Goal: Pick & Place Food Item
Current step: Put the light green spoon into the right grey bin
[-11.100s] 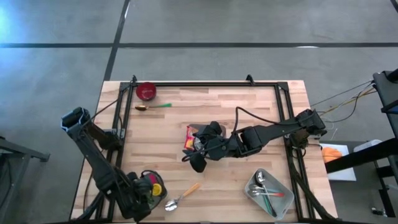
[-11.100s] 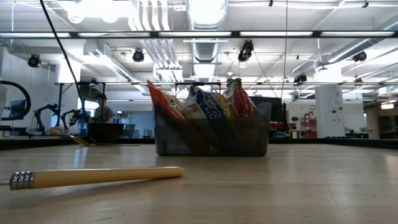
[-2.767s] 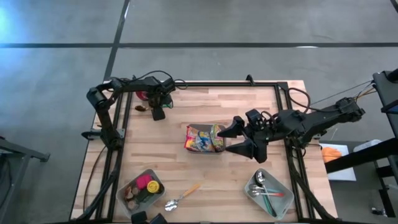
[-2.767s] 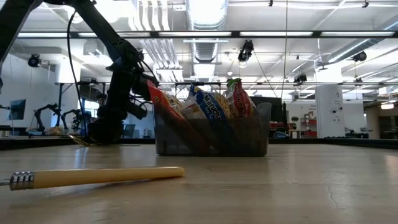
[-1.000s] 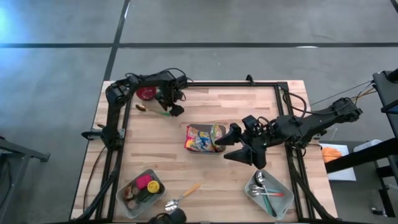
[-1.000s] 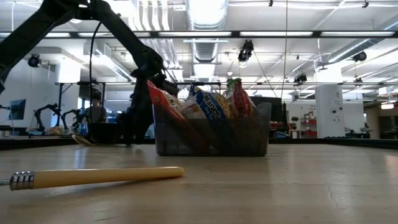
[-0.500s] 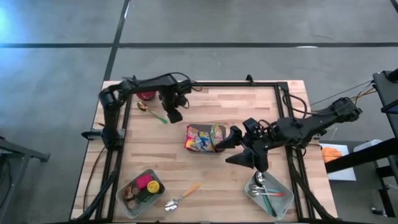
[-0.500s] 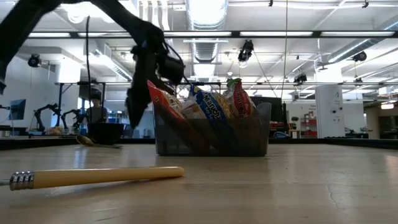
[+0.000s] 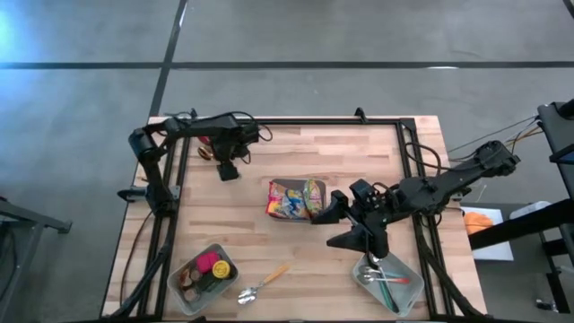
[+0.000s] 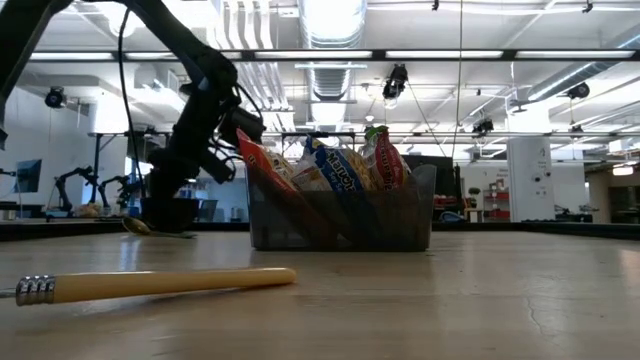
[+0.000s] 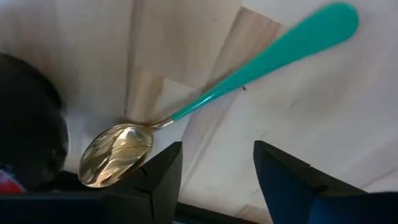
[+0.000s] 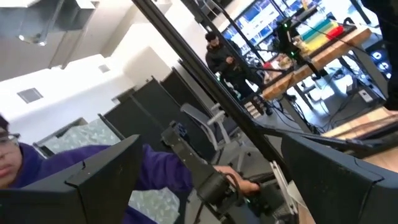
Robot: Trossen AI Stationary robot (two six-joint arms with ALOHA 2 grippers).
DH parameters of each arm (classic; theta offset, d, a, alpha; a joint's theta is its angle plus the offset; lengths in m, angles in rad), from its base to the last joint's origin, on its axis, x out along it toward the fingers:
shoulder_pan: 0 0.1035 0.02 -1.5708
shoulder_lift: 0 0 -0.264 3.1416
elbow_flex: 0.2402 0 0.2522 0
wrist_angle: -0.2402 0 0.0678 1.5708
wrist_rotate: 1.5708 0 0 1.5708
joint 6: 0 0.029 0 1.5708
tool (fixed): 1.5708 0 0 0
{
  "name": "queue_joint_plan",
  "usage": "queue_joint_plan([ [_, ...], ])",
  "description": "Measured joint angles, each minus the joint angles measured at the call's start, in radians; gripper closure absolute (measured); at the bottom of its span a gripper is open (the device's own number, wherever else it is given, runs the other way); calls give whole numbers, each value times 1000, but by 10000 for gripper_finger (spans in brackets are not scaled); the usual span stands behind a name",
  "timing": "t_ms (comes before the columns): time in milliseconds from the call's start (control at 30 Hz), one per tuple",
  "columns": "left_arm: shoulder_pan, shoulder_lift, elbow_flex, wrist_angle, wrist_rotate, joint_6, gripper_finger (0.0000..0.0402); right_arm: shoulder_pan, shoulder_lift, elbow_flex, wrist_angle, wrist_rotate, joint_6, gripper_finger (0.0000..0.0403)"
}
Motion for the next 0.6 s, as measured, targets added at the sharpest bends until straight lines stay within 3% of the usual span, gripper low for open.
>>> queue_joint_plan([
  [367,25,0,-78,108,-90,115,204,1,30,0,42,-7,35,22],
  [600,38,2,-84,150,-83,174,204,1,34,0,72,-8,40,22],
])
